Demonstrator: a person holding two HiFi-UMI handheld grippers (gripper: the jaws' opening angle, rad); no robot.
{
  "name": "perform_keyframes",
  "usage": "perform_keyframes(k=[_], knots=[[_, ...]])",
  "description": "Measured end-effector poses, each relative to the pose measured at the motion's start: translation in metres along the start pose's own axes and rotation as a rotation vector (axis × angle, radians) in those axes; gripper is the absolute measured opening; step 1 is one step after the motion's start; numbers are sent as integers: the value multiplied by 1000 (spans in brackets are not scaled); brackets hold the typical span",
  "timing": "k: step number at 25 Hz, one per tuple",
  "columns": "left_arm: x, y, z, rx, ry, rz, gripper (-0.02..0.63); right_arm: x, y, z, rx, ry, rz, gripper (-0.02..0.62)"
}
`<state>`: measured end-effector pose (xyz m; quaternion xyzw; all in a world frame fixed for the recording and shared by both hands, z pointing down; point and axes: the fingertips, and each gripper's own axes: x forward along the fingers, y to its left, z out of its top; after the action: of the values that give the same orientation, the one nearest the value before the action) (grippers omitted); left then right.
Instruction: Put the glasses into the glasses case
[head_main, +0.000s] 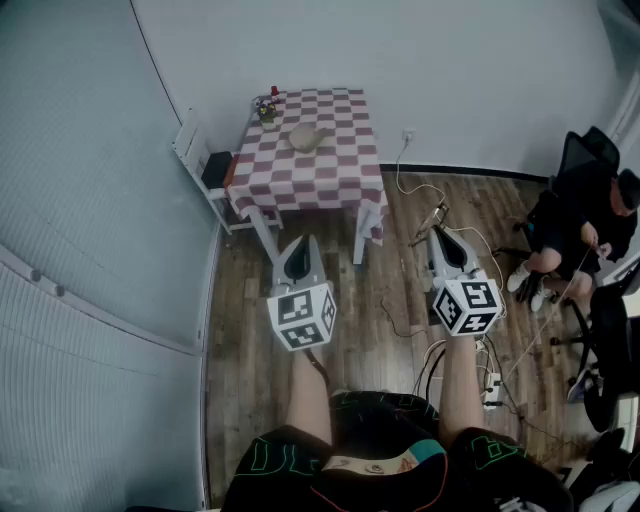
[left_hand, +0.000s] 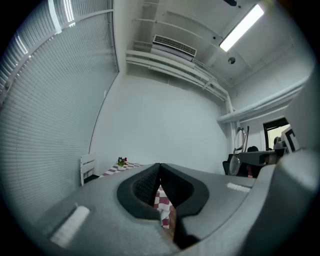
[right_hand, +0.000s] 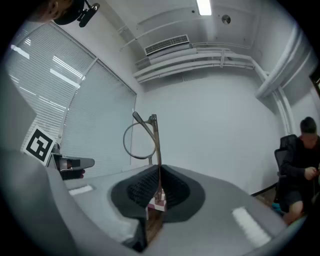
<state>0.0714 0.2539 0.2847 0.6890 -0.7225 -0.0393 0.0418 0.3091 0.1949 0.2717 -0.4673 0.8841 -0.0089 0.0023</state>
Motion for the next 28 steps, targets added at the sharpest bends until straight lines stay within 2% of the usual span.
perform_keyframes(k=[10,16,28], knots=[[-2,-9,7,36,-16,-66,11,-12,9,3,-3,-37,-28,17],[4,-21,4,47,-13,-124,11,-24,1,2,73,-80,-65,17],[3,-30,0,55,-7,-186,11,-31,8,-3,55,-55,-89,17]])
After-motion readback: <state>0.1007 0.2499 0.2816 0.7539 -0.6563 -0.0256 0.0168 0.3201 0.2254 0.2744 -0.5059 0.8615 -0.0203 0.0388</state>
